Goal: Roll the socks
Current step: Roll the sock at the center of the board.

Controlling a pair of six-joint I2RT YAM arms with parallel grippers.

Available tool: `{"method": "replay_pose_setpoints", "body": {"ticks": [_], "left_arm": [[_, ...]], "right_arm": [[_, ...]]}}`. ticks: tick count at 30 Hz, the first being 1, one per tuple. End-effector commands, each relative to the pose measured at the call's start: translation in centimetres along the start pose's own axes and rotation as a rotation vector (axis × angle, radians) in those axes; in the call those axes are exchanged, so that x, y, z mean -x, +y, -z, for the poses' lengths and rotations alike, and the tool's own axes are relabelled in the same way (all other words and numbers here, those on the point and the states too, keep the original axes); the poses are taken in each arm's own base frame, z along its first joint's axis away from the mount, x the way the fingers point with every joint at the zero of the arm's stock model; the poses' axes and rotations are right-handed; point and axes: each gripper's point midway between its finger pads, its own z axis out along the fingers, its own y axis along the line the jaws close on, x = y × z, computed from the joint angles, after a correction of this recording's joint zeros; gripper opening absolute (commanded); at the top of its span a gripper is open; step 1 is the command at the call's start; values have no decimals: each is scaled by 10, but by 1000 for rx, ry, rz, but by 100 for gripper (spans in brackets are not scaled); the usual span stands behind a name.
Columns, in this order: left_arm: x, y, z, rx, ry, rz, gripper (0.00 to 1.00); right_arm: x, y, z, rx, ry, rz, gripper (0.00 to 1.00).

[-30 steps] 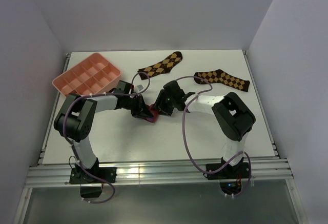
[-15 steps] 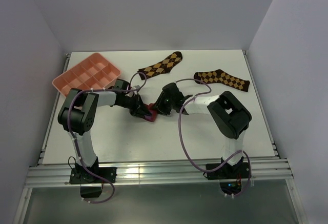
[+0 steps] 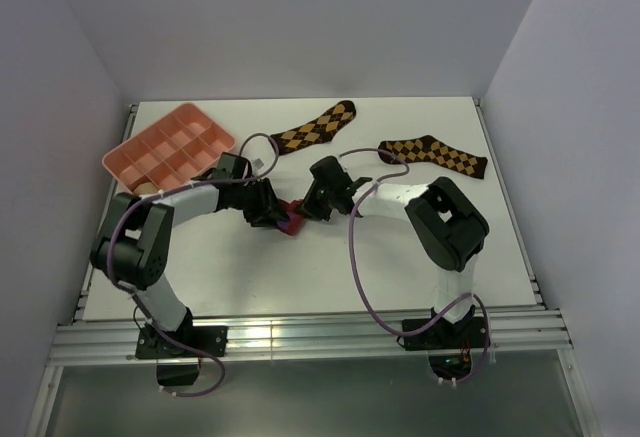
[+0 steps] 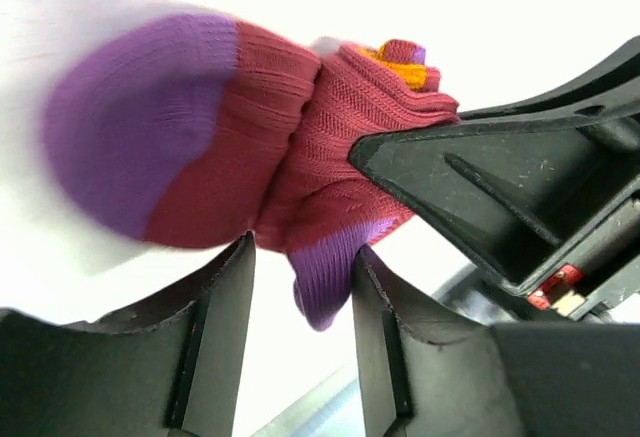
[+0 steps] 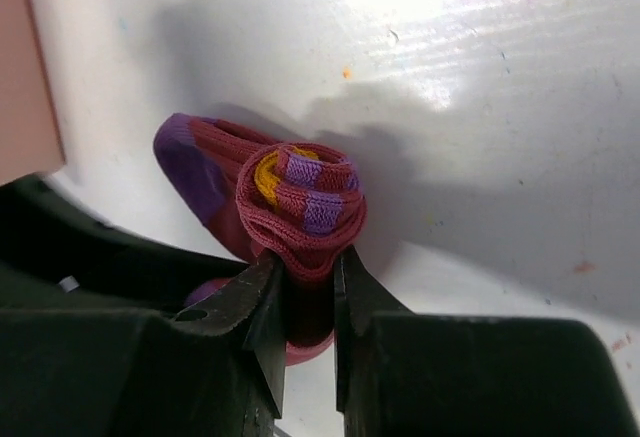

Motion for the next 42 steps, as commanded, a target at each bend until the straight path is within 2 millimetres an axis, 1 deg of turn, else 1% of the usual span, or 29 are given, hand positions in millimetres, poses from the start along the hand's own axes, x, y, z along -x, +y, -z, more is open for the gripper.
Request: {"method": "replay_pose_setpoints", "body": {"ticks": [1,2,3,4,5,6,7,9,10,11,12,13,15,16,17,18,19,20,22,24,25,27,28,30,31,34,35,37,42], "left_arm": [[35,16,20,206,-278,-160,47],[38,6,31,209,-340,-203,47],[45,7,38,257,-406,-227,48],[43,-8,45,257,-455,-289,48],[41,-13,48,261,-483,-324,49],[49,-11,56,327,-561,-349,49],[39,-24,54,330,-574,-424,49],[35,-40,62,333,-650,-502,50],[26,-49,61,357,-681,-565,50],[21,-53,64,363,-705,-596,50],[16,-63,63,350,-732,-627,50],[4,-73,61,356,-755,-680,51],[-10,-81,55,348,-762,-736,51],[-23,-85,48,362,-768,-781,51],[-27,-91,44,356,-777,-797,51],[-33,-91,40,369,-777,-820,50],[-43,-91,30,384,-759,-858,50],[-44,-93,28,402,-772,-871,50],[-50,-90,17,436,-756,-902,50],[-51,-88,11,464,-756,-922,50],[-51,-83,6,487,-748,-927,50],[-48,-78,3,522,-754,-927,50],[-48,-71,-3,550,-746,-934,50],[-44,-66,-3,597,-759,-930,51],[-43,-63,-7,618,-755,-936,51],[-40,-57,-12,660,-763,-941,52],[-39,-56,-12,671,-771,-937,52],[-37,-46,-11,720,-765,-942,52],[-33,-34,-13,756,-759,-912,54]], "right_arm": [[-11,-38,9,-201,51,39,0],[-11,-39,10,-213,57,38,0],[-11,-40,11,-225,64,37,0],[-13,-40,15,-247,75,34,0],[-15,-41,14,-258,87,32,0],[-16,-41,15,-264,102,28,0],[-17,-40,18,-282,117,27,0],[-20,-43,17,-310,143,25,0],[-21,-43,17,-316,148,24,0],[-21,-46,17,-328,151,25,0],[-21,-47,17,-338,151,25,0],[-21,-47,18,-344,154,28,0],[-22,-49,17,-350,168,22,0],[-24,-49,16,-350,181,15,0],[-23,-50,16,-350,185,9,0],[-23,-49,15,-347,189,5,0],[-23,-50,15,-347,192,5,0],[-23,-50,15,-349,194,4,0],[-23,-51,15,-353,196,4,0],[-24,-52,15,-353,201,4,0],[-24,-52,15,-353,204,3,0],[-24,-52,15,-353,207,3,0],[-24,-52,15,-352,209,4,0],[-25,-51,15,-349,214,4,0],[-25,-51,15,-348,217,5,0],[-28,-51,15,-342,230,2,0],[-28,-50,14,-338,231,3,0],[-29,-50,14,-335,239,5,0],[-33,-49,12,-322,262,4,0]]}}
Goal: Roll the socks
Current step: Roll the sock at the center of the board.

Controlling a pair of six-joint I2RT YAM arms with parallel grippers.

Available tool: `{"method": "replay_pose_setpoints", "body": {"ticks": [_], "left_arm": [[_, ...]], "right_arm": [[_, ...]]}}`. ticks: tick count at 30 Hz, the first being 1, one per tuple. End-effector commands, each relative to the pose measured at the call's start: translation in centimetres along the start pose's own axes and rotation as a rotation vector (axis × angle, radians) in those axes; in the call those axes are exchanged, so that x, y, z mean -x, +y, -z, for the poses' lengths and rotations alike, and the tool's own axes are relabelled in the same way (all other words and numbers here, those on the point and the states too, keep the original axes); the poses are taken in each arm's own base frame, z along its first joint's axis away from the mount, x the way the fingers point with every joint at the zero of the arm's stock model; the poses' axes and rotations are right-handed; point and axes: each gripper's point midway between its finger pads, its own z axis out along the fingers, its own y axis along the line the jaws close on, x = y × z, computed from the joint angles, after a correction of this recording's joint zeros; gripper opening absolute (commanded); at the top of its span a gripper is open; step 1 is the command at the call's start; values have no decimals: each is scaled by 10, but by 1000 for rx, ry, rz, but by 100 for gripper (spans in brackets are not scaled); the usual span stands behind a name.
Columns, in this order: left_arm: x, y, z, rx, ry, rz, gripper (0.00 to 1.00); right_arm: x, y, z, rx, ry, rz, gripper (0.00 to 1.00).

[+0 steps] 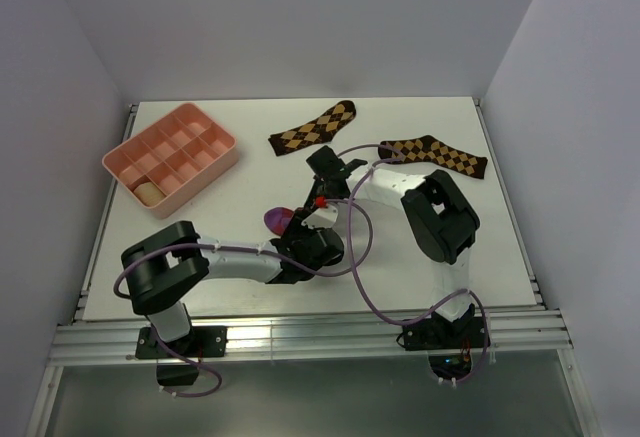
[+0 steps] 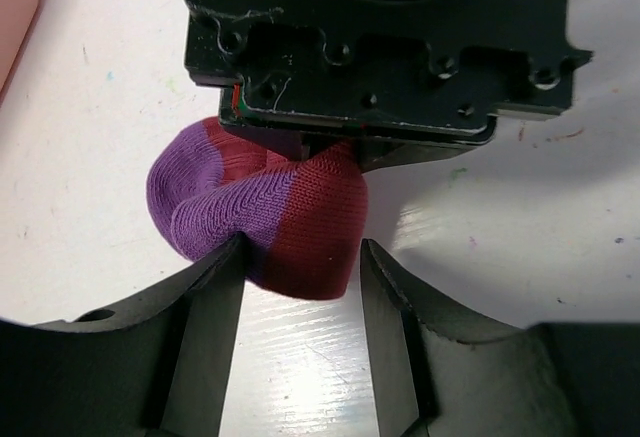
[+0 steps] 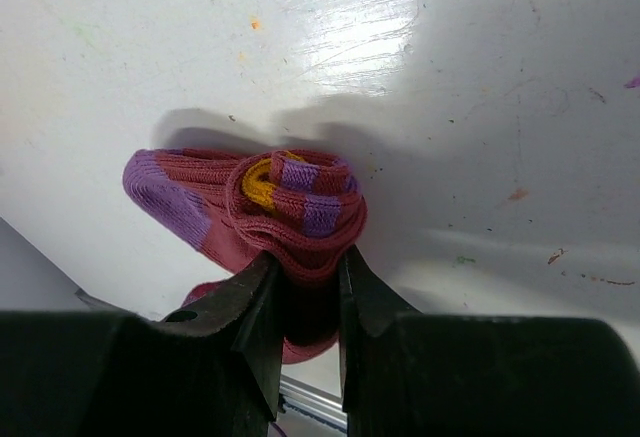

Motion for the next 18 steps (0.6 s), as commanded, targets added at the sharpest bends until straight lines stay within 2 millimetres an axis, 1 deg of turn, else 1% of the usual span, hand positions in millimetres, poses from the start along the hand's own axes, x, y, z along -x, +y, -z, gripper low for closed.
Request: {"method": "replay_pose_setpoints", "body": {"ticks": [1,6,10,11,12,13,14,16,17,18], "left_arm": [[-1,10,-9,67,16,22,54],[-15,11,-18,66,56,35,54],[-33,10,-26,66,110,26,52],[-35,9,-27,64,117,25,48],[-39,8,-28,55,130,25,42],[-40,7,-29,49,137,29,42],[-41,6,-29,45,142,33,33],[-44,7,-31,36,162,41,25],[-44,7,-32,34,165,49,18],[-43,9,-32,32,167,65,15]], "right_arm": [[-17,-31,-12,-110,77,13,0],[-19,-29,-11,-103,89,19,0],[-20,-26,-9,-98,95,31,0],[-20,-24,-9,-95,95,33,0],[-21,-23,-9,-93,99,39,0],[-21,-23,-10,-94,101,40,0],[-21,-22,-10,-90,102,41,0],[-23,-20,-10,-80,113,46,0],[-23,-19,-10,-76,115,48,0],[-22,-17,-10,-68,115,54,0]]}}
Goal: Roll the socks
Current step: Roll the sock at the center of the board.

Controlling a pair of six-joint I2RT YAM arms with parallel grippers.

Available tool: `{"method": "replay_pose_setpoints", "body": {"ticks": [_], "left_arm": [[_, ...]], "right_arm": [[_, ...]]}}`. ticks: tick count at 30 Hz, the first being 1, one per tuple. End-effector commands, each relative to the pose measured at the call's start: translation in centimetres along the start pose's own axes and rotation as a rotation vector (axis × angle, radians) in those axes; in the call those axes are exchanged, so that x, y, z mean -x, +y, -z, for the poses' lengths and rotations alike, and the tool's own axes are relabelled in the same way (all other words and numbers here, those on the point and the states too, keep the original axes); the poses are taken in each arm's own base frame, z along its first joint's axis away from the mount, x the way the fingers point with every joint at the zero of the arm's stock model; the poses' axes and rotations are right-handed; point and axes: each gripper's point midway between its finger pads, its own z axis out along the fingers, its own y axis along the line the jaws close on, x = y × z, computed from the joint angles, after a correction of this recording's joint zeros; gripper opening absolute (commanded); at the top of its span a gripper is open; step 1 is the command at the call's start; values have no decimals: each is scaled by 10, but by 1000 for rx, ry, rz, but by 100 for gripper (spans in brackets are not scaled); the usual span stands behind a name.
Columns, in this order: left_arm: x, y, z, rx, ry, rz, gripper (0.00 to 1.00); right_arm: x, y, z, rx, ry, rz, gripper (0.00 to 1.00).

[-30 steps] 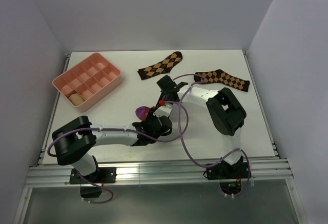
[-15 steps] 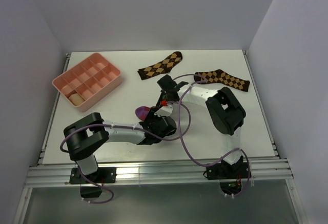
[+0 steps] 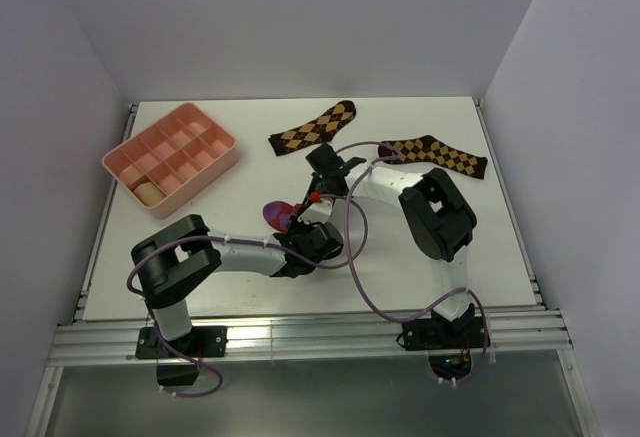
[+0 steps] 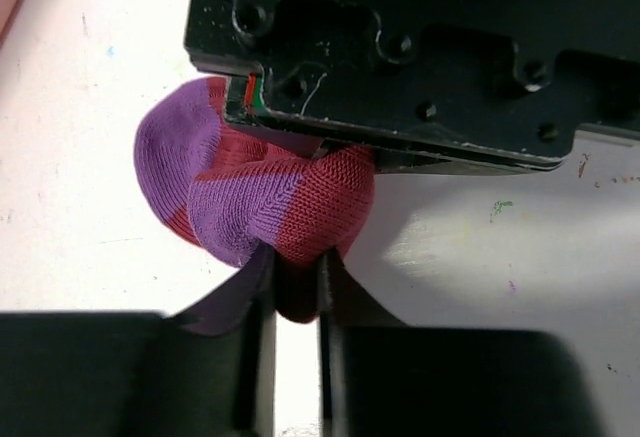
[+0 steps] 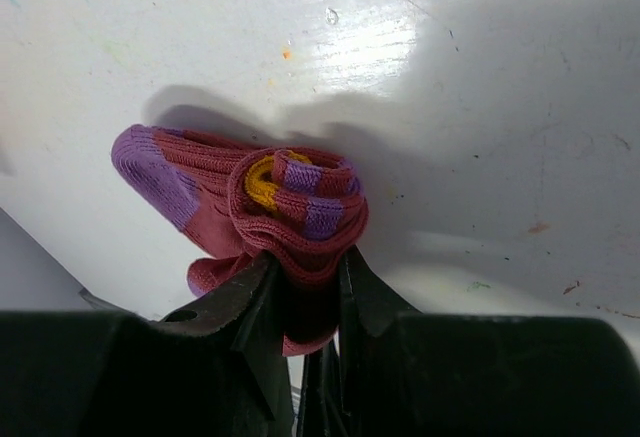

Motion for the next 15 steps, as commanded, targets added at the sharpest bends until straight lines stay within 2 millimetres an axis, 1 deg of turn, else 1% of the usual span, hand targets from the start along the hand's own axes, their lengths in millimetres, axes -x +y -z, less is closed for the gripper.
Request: {"method": "replay_pose_setpoints", "body": {"ticks": [1,3,4,5,6,7,8,9,11,12,13,15], "left_arm": [[-31,-1,-11,-55,130,16,11],[-31,1,-12,-72,148,46,9],[-31,-3,-9,-116,167,63,8],[-31,-3,-8,-130,175,78,8],[-26,1,-8,-141,176,111,8],[-26,0,-6,-164,186,120,8],[-25,-1,-5,-190,197,132,8],[-19,3,-5,-188,189,159,8],[-14,10,-4,-166,177,162,12],[-8,12,-3,-161,163,166,15],[-6,15,-2,-152,157,162,23],[3,21,-1,-133,134,164,30]], "right_arm": [[-29,-23,-5,-87,117,38,0],[-27,-17,-3,-62,108,45,4],[-26,-14,-1,-49,106,47,9],[-25,-13,-1,-44,101,49,11],[-23,-7,3,-24,88,60,13],[-21,-5,5,-16,80,64,14],[-18,-3,6,-13,64,71,13],[-16,-1,8,-8,57,75,9],[-15,-1,7,-14,51,73,0],[-14,-1,6,-16,52,68,0],[-14,-2,5,-19,54,66,0],[-16,-3,2,-25,70,58,0]]}}
